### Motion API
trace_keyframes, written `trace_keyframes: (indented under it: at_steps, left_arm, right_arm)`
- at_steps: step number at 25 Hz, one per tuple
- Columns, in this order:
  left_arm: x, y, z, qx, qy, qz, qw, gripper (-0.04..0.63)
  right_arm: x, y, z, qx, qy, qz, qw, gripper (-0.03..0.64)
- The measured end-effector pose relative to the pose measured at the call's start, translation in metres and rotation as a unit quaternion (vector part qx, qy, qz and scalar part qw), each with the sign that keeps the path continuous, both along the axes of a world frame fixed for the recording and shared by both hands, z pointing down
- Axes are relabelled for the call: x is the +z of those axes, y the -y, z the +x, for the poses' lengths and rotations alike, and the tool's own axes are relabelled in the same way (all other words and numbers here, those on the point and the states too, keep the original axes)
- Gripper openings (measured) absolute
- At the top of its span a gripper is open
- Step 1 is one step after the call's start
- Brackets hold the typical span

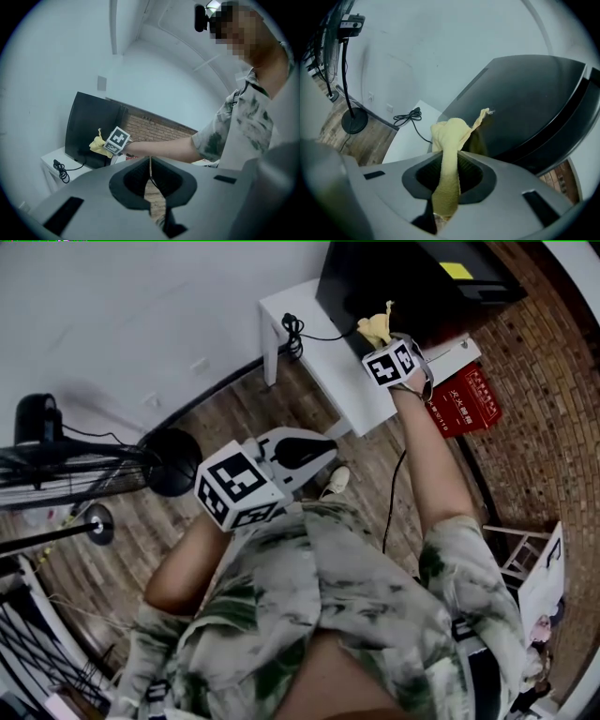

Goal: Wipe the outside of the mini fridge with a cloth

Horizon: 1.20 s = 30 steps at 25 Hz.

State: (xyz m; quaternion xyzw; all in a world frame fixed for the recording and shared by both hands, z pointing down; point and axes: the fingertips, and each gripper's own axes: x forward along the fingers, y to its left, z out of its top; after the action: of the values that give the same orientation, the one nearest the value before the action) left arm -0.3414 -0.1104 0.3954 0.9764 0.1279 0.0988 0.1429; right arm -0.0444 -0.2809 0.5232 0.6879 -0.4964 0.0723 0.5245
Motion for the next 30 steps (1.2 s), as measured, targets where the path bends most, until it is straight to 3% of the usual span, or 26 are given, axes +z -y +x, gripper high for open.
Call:
trace_keyframes:
  at_steps: [7,14,20,25,30]
  left_arm:
    - [-0.002,0.008,-0.001,-0.007,-0.006,0.002,1.0000,0.028]
    - [-0.006,0.005,0.000,-0.002,-0.015,0.002,0.9999,0.028]
    - [-0.011,0.004,0.000,-0.004,-0.022,0.006,0.9997,0.028]
    - [-0.013,0.005,-0.005,-0.015,-0.025,0.006,0.9996,0.028]
    - [-0.011,0.007,-0.012,-0.031,-0.022,0.007,0.9992,0.028]
  right_arm:
    - [-0.039,0.014,-0.019,-0.023,-0.002,0.036,0.999,0.087]
    - [-0.144,0.035,-0.039,-0.050,-0.035,0.114,0.992,0.086]
    - [-0.221,0.056,-0.030,-0.048,-0.082,0.156,0.983,0.086]
    - [-0.239,0.070,-0.013,-0.026,-0.100,0.164,0.981,0.086]
    - [-0.207,0.078,-0.008,-0.008,-0.099,0.139,0.985,0.086]
